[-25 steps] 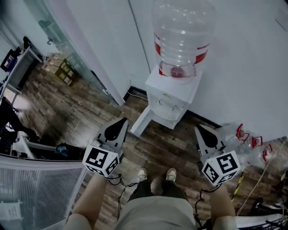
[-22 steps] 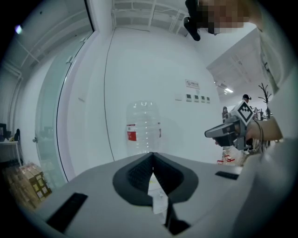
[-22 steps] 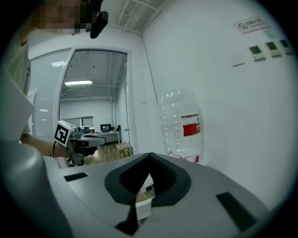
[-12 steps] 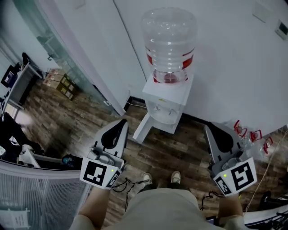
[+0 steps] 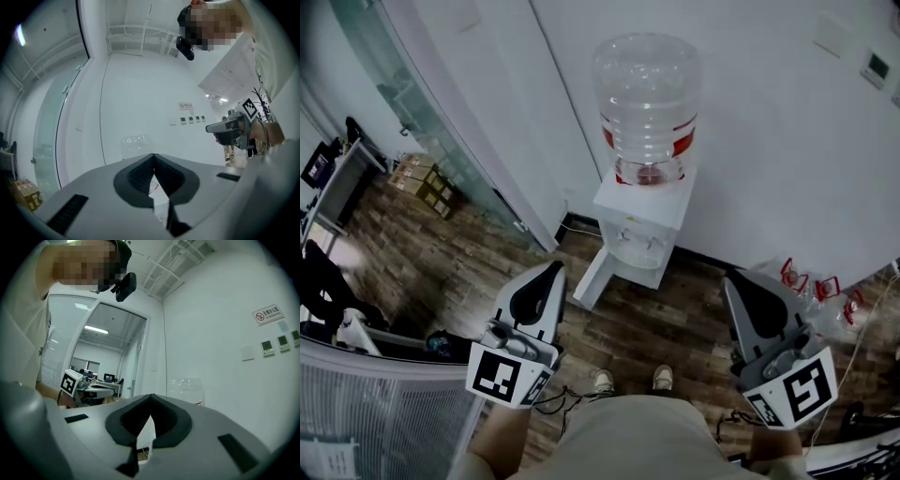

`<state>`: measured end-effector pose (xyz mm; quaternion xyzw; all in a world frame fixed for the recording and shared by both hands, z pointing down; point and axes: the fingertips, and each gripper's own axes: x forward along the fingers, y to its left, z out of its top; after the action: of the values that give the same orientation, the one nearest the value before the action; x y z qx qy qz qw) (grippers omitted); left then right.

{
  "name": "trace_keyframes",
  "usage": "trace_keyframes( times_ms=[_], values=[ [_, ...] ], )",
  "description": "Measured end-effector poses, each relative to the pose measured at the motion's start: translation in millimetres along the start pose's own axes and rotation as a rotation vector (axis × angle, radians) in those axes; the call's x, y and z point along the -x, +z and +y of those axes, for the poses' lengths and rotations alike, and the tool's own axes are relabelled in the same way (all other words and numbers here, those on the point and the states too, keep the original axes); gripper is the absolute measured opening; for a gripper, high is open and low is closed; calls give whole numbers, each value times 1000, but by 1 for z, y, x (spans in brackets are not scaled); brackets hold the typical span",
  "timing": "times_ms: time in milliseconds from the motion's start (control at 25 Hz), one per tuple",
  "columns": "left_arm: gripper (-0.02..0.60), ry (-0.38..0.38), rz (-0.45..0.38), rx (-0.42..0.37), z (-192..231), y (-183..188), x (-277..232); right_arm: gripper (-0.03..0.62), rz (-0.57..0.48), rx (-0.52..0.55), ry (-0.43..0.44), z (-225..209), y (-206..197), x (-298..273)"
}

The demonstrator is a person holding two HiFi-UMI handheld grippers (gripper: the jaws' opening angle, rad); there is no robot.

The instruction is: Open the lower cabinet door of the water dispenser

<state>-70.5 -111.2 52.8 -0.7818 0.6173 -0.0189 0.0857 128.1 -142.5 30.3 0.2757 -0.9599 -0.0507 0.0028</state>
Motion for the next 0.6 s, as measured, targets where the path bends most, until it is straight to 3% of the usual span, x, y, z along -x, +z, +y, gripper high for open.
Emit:
trace_keyframes(
  times_ms=[600],
  values=[
    [5, -21, 2, -16, 9, 6, 1, 6, 6, 9, 8, 5, -2, -15]
  ],
)
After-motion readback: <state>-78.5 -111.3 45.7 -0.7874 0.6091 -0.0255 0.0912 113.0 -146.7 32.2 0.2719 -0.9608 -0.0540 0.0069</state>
